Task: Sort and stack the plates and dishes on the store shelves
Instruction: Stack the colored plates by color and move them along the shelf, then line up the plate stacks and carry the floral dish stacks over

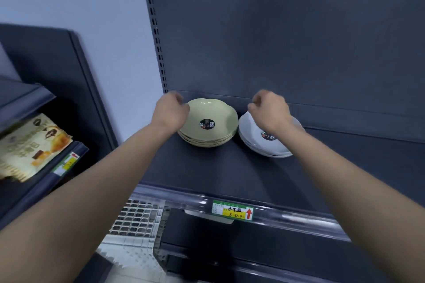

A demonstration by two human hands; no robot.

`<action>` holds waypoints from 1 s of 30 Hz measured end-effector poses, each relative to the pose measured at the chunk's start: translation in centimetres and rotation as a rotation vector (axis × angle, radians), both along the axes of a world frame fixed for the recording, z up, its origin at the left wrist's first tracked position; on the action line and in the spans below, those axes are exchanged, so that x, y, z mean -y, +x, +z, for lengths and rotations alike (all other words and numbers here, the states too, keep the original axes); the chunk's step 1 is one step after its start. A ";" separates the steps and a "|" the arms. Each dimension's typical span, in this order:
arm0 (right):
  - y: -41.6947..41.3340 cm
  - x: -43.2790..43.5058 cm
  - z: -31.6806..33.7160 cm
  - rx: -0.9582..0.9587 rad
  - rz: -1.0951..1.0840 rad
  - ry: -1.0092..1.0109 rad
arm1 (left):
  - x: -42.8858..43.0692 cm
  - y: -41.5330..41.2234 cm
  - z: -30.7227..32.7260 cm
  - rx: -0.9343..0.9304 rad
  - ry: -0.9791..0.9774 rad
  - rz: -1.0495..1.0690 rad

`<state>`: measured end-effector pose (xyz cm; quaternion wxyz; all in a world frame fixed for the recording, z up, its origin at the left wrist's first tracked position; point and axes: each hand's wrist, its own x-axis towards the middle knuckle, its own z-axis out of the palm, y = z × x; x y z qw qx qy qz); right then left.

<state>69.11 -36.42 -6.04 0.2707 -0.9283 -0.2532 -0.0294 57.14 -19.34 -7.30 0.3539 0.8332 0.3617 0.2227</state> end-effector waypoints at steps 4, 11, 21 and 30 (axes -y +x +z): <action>-4.2 -6.4 2.7 0.026 0.329 0.084 | -1.0 -5.0 3.5 0.108 0.088 0.054; -15.1 -17.3 5.0 0.026 0.777 0.149 | -5.5 -18.4 6.5 0.123 0.317 0.378; -34.8 -31.4 5.6 -0.009 1.190 0.140 | -14.4 -40.7 5.8 0.046 0.250 0.824; -48.2 -41.9 4.1 -0.117 1.304 0.047 | -21.8 -57.5 3.6 0.001 0.014 1.200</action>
